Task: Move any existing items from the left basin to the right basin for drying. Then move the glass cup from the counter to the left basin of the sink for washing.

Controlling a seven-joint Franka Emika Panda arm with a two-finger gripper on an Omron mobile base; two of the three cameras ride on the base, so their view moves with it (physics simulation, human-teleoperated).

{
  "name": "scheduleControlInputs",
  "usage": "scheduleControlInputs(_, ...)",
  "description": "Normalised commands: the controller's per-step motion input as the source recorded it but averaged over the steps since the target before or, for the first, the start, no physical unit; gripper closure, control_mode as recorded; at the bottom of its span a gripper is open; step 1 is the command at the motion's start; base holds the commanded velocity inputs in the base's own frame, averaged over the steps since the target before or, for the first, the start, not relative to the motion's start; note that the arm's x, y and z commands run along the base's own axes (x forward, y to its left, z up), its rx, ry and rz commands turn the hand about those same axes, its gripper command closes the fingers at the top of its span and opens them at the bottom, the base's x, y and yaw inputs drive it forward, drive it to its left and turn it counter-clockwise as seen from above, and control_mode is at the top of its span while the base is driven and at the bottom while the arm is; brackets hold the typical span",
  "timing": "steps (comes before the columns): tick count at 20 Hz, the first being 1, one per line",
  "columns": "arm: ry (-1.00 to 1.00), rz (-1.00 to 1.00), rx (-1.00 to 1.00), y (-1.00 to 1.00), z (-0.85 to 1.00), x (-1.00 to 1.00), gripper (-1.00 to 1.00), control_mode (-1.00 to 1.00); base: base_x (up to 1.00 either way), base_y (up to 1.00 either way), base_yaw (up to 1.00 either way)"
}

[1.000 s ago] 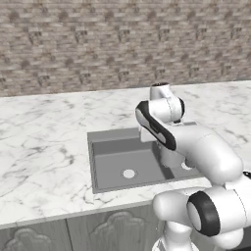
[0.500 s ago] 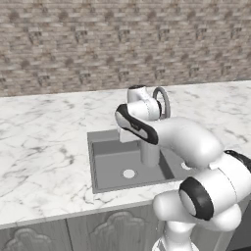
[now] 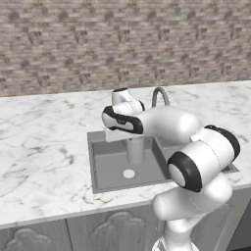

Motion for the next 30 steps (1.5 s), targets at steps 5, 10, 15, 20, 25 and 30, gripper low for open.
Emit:
scheduleControlInputs(5,0.00,0.01,0.00,0.16,-0.42,0.20,1.00,-1.00,0.00,0.00,0.00)
scheduleControlInputs(10,0.00,0.02,0.00,0.06,-0.40,0.13,1.00,-1.00,0.00,0.00,0.00)
scheduleControlInputs(15,0.00,0.03,0.00,0.05,-0.39,0.16,1.00,-1.00,0.00,0.00,0.00)
scheduleControlInputs(20,0.00,0.03,0.00,0.04,-0.39,0.13,1.00,-1.00,0.00,0.00,0.00)
scheduleControlInputs(25,0.00,0.04,0.01,0.02,-0.35,0.10,1.00,-1.00,0.00,0.00,0.00)
scheduleControlInputs(30,0.00,0.04,0.01,0.01,-0.33,0.10,1.00,-1.00,0.00,0.00,0.00)
